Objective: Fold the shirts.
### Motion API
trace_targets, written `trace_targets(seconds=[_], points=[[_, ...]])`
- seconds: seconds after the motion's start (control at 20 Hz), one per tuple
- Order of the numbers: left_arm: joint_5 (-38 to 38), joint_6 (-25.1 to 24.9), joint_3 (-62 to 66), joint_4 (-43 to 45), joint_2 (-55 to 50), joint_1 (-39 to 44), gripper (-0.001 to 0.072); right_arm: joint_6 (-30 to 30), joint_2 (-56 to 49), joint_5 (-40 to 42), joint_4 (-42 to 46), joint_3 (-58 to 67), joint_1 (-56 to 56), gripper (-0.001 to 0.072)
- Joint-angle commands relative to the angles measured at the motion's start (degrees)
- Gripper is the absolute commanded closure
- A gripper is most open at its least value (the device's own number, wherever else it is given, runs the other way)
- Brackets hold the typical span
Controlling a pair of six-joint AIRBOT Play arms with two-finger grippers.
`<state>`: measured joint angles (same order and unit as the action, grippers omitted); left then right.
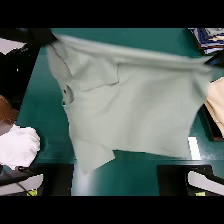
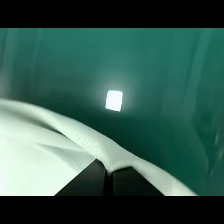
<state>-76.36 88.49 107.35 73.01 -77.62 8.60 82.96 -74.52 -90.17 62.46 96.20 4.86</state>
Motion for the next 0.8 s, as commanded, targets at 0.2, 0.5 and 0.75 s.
trace_targets(seconds=[0.2, 0.5, 0.75], points=[[7.6, -3.5, -0.8, 2.0, -22.5, 0.0, 0.0682, 0.3, -24.0, 12.4, 2.5, 2.6, -3.3, 0.0697], [20.3, -3.4, -0.8, 5.7, -23.8, -0.9, 0.0682, -0.6, -31.7, 17.2, 2.7, 15.7, -3.3, 0.0697], [13.0, -3.5, -1.2, 7.2, -23.8, -3.0, 0.0683, -1.2, -27.9, 14.1, 9.2, 10.3, -4.7, 0.0697]])
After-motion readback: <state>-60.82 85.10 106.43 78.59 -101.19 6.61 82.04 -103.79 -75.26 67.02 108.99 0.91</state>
